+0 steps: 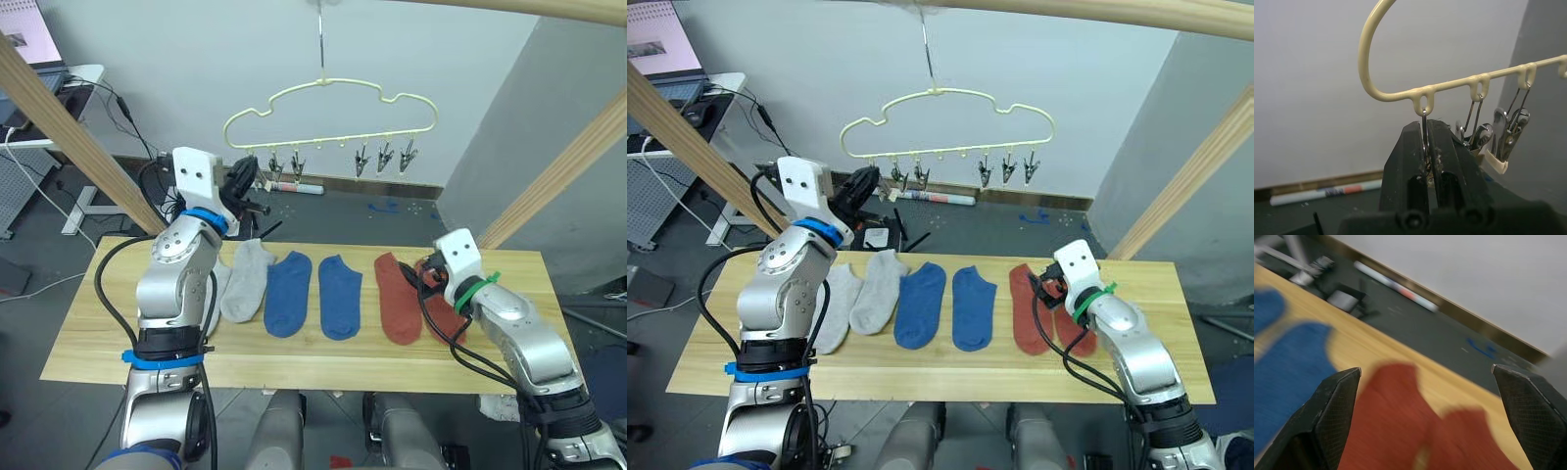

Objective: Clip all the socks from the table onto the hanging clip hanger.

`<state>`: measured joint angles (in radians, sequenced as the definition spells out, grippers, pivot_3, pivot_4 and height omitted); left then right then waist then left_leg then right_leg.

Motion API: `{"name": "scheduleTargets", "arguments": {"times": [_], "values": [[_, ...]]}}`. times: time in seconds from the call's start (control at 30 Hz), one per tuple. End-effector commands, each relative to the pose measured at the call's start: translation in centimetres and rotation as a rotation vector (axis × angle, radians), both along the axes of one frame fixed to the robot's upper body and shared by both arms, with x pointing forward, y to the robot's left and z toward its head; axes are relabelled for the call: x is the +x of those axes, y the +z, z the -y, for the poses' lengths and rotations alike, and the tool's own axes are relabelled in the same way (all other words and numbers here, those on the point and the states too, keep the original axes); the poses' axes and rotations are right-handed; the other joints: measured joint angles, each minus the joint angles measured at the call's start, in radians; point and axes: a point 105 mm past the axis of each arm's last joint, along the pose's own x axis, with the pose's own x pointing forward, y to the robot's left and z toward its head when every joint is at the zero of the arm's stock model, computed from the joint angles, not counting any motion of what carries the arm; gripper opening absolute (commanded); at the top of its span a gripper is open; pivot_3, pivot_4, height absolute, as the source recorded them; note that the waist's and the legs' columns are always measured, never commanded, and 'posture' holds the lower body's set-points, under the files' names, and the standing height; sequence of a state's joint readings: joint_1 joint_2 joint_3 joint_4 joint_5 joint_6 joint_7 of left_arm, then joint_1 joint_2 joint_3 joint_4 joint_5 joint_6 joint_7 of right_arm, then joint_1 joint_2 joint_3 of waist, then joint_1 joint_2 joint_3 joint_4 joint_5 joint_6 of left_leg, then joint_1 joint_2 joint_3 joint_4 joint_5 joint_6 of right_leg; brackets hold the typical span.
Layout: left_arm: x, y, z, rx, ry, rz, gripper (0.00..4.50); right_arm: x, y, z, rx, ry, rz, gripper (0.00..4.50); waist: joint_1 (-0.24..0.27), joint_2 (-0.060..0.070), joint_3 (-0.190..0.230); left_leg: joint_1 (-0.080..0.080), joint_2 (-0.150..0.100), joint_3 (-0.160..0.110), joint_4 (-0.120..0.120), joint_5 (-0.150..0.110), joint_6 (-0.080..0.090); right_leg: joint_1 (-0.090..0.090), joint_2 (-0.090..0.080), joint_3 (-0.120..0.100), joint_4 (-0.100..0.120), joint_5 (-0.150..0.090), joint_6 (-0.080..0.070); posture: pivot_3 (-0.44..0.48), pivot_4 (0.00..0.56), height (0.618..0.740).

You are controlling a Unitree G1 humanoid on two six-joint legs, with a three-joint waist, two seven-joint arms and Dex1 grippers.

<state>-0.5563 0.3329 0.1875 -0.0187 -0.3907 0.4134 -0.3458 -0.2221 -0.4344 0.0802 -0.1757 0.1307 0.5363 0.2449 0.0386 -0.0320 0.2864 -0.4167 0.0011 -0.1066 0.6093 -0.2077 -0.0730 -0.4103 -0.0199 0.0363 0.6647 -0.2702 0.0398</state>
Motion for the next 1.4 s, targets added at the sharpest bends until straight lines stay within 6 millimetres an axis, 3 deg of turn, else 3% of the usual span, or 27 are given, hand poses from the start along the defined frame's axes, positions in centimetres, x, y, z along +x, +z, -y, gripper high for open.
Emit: {"name": "scheduleTargets", "arguments": {"times": [0.03,0.2,0.33,0.43,0.8,0.97,1.07,1.4], "values": [[-0.7,0.6,-0.3,0.017,-0.009,0.017,0.01,0.5,-1.7,2.2,-0.034,-0.116,-0.013,4.5,-0.001,0.0,0.0,0.0,0.0,0.0,0.0,0.0,-0.001,0.0,0.0,0.0,0.0,0.0,0.0,0.18,0.29,0.74],[-0.7,0.8,0.1,0.015,-0.02,0.018,0.01,1.1,-6.2,3.4,0.021,-0.224,-0.164,4.5,-0.003,0.0,0.0,0.0,0.0,0.0,0.0,0.001,-0.001,0.0,0.0,0.0,0.0,0.0,0.0,0.182,0.282,0.74],[-0.8,0.9,0.4,0.017,-0.027,0.025,0.01,1.1,-8.0,4.3,0.08,-0.308,-0.245,4.5,-0.008,0.0,0.0,0.0,-0.001,0.0,0.0,0.002,-0.002,0.0,0.0,0.001,0.0,0.003,-0.004,0.189,0.279,0.74],[-0.9,0.8,0.0,0.017,-0.015,0.024,0.0,0.4,-9.4,4.4,0.09,-0.307,-0.313,3.89,-0.007,0.0,0.0,0.0,-0.001,0.0,0.0,0.001,-0.002,0.001,0.0,0.0,0.0,0.004,-0.003,0.192,0.279,0.74],[-1.7,0.1,-0.7,0.017,0.019,0.007,0.0,-0.2,-9.4,4.1,0.098,-0.287,-0.311,0.12,-0.008,-0.001,-0.001,0.0,-0.001,-0.001,0.001,0.001,-0.001,0.002,0.0,0.0,0.0,0.004,-0.003,0.197,0.279,0.74],[-2.4,-0.3,-0.8,0.015,0.043,0.007,0.0,-0.2,-8.9,4.0,0.085,-0.26,-0.29,0.05,-0.008,-0.001,-0.001,0.001,-0.001,-0.001,0.001,0.001,-0.001,0.002,0.0,0.0,0.0,0.004,-0.003,0.2,0.283,0.74],[-2.7,-0.1,-1.2,-0.009,0.069,0.027,0.38,-0.1,-8.6,3.9,0.081,-0.242,-0.282,0.0,-0.007,-0.001,-0.001,0.0,-0.001,-0.001,0.001,0.001,-0.001,0.002,0.0,0.0,0.0,0.004,-0.003,0.2,0.283,0.74],[-2.3,-0.2,-1.8,-0.017,0.144,0.058,3.33,0.2,-7.9,3.7,0.073,-0.226,-0.266,0.0,-0.008,-0.001,-0.001,0.001,-0.001,-0.001,0.001,0.001,-0.001,0.002,0.0,0.0,0.0,0.004,-0.003,0.2,0.291,0.74]]}}
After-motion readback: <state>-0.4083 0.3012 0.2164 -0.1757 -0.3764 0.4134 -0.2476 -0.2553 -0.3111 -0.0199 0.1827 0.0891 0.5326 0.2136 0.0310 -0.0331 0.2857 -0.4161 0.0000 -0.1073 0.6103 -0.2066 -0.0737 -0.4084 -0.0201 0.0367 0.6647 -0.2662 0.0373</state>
